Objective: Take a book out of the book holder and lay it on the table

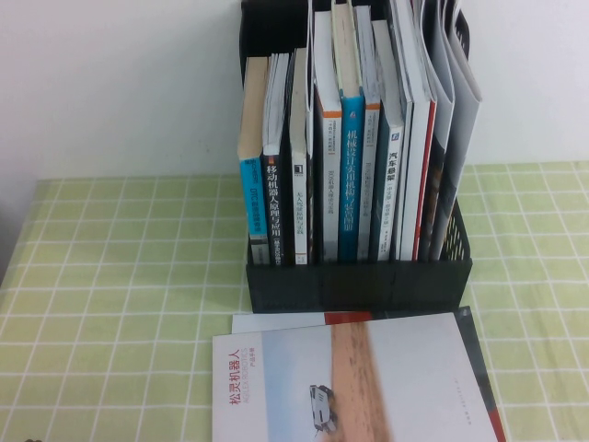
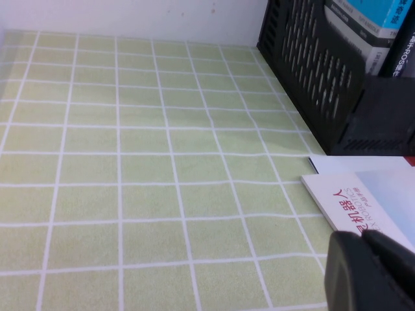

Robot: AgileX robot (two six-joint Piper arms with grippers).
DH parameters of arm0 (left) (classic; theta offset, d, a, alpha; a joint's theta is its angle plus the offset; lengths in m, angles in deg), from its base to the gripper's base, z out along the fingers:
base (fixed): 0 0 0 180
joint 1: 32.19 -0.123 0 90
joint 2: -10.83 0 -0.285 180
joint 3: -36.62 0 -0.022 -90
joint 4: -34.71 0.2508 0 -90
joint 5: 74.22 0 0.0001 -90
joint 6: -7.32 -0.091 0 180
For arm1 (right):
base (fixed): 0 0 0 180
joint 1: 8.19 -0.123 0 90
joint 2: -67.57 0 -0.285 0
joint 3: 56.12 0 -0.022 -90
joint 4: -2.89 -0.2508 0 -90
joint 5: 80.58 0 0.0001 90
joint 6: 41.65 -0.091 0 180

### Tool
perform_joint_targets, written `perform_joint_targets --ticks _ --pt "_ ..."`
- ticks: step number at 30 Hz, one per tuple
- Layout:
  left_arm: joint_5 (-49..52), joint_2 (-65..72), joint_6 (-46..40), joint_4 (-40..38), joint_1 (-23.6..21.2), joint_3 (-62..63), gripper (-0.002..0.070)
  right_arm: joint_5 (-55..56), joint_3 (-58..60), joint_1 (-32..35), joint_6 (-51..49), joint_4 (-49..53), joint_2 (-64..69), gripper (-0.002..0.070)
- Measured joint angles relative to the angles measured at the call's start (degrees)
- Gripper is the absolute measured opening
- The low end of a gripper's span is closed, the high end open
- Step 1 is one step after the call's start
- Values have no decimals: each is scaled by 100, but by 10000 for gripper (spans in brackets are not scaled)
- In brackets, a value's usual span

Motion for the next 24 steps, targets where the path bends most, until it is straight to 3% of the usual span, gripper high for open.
perform_joint_targets --ticks 3,7,12,24 --pt "0 0 0 0 0 0 -3 796 866 318 0 -150 -160 -2" --pt "0 0 0 0 0 0 -3 935 1642 454 -138 -276 -160 -2" --pt "0 0 0 0 0 0 -3 331 1709 467 -383 -388 -160 -2" --pt "10 0 0 0 0 0 -3 309 1709 479 -421 -411 -160 -2"
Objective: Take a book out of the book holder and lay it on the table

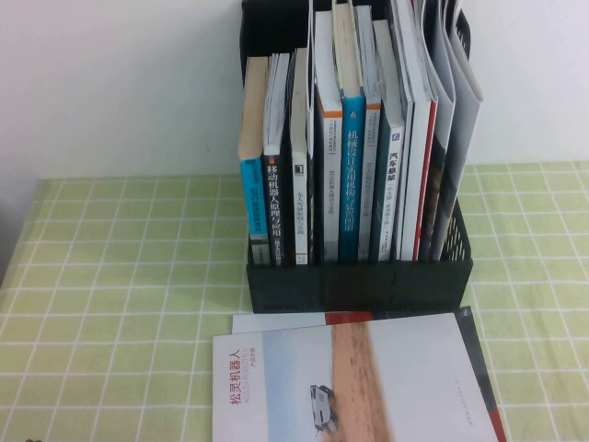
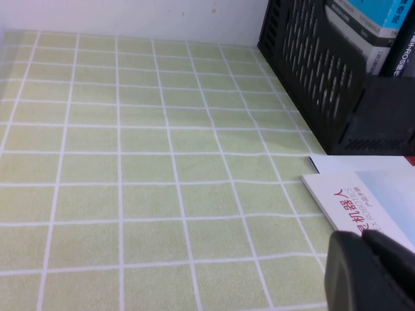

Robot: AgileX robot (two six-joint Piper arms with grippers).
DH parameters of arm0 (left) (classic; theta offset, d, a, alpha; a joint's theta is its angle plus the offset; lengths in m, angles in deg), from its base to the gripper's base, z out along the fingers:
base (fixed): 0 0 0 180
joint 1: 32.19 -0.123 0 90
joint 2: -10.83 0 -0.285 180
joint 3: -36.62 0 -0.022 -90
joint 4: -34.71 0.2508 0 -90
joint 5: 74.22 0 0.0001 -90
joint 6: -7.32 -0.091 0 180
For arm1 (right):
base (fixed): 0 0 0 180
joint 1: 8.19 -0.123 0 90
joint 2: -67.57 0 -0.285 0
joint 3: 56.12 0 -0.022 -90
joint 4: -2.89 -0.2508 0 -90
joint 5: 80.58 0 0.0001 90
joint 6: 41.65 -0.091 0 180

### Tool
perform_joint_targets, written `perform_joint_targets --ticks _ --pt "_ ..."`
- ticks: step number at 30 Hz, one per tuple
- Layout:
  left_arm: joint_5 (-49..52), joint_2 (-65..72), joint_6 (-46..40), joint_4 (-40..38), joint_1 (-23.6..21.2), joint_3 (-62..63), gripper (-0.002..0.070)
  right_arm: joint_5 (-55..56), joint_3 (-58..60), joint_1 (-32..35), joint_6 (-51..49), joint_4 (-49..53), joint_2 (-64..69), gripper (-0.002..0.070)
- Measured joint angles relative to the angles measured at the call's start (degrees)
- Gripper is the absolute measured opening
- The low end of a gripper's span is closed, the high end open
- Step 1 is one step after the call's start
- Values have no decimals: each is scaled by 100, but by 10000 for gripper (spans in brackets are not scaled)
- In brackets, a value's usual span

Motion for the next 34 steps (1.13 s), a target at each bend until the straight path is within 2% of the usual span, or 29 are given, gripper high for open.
perform_joint_targets --ticks 10,21,28,34 --pt "0 0 0 0 -43 0 -3 0 0 10 -10 0 0 -2" --pt "0 0 0 0 -1169 0 -3 0 0 59 -114 0 0 -2" --pt "0 0 0 0 -1195 0 -3 0 0 588 -125 -10 0 -2" --pt "0 0 0 0 -1195 0 -3 0 0 641 -125 -20 0 -2"
